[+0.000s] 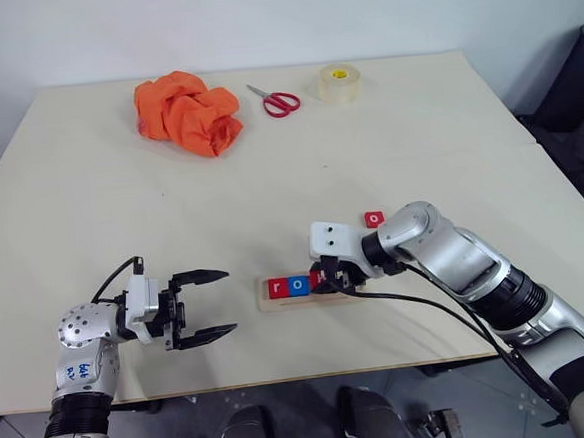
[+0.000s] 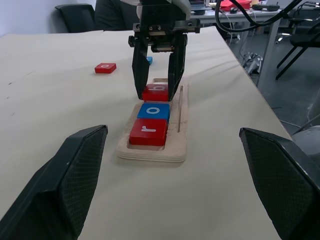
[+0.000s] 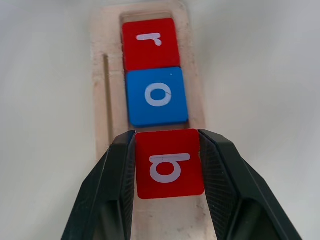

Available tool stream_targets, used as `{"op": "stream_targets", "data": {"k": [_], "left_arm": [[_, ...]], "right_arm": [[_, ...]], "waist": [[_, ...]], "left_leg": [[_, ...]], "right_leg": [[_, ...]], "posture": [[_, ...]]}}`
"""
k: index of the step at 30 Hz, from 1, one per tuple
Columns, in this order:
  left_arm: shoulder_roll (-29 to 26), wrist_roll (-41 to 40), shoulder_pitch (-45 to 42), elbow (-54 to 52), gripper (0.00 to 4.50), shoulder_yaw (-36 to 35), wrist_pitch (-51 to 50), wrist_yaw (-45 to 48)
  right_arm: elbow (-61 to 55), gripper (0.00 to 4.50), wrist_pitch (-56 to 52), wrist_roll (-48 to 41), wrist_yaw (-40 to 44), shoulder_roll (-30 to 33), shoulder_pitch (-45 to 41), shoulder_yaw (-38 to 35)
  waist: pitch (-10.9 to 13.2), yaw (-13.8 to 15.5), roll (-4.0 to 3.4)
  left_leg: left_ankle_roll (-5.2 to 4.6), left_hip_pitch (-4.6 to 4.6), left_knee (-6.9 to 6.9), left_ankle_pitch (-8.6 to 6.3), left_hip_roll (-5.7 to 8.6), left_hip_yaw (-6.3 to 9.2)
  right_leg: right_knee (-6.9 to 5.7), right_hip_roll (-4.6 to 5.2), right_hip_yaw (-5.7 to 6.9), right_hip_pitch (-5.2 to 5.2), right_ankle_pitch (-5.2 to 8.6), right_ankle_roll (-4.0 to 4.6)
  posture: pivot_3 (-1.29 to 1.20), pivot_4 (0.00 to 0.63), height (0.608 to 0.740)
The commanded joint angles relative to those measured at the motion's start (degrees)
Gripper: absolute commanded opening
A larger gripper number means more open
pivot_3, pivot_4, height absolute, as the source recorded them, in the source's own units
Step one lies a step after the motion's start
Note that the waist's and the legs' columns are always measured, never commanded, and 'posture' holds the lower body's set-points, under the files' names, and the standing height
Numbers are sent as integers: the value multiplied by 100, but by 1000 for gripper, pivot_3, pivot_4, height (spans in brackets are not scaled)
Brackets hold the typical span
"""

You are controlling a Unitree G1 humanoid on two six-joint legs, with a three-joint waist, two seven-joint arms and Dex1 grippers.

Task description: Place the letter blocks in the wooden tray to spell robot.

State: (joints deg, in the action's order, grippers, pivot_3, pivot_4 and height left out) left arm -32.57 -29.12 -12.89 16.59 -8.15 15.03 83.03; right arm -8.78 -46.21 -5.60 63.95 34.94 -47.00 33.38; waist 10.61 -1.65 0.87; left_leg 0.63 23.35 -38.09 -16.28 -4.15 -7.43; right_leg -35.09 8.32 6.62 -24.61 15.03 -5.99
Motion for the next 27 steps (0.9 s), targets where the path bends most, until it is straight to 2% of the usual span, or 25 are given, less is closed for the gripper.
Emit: {"op": "stream_targets", "data": {"k": [1,7,8,15,18,22,27], "left_arm": [[-23,-38,29,-76,4500,-88,67,-36],[-9,-20,-20,-28,4500,-66,85,-63],[-6,-18,-32,-20,4500,-62,85,-66],[15,12,-175,105,4500,-32,96,-62],[26,20,-222,156,4500,-22,107,-50],[44,33,-273,215,4500,-2,115,-43],[84,17,-290,215,4500,18,107,-8]], "right_arm": [[-161,2231,57,41,62,-19,-100,-9],[-429,4296,-136,-88,161,5,-157,-123],[-484,4491,-181,-111,159,8,-163,-159],[-736,4491,-267,-248,18,122,18,-495],[-851,3872,134,-379,-55,262,354,-933],[-690,2482,463,-347,-67,404,498,-1148],[-43,729,915,-93,-174,344,392,-1073]], "waist": [[0,0,0],[0,-3,0],[0,-2,0],[0,2,0],[0,23,1],[0,9,1],[0,-12,1]], "left_leg": [[0,0,0,0,0,0],[0,0,0,0,0,0],[1,0,1,0,-1,0],[1,0,0,0,0,0],[1,0,0,-1,0,0],[1,1,0,-2,1,-1],[3,-2,1,-1,-1,-2]], "right_leg": [[0,0,0,0,0,0],[0,0,0,-1,0,0],[0,0,0,-1,0,0],[1,0,0,-1,0,0],[2,0,1,1,0,0],[4,0,1,2,0,-1],[3,-3,0,1,0,-1]], "posture": [[0,150,740],[0,150,740],[0,150,740],[0,150,740],[0,150,740],[0,150,740],[0,150,740]]}}
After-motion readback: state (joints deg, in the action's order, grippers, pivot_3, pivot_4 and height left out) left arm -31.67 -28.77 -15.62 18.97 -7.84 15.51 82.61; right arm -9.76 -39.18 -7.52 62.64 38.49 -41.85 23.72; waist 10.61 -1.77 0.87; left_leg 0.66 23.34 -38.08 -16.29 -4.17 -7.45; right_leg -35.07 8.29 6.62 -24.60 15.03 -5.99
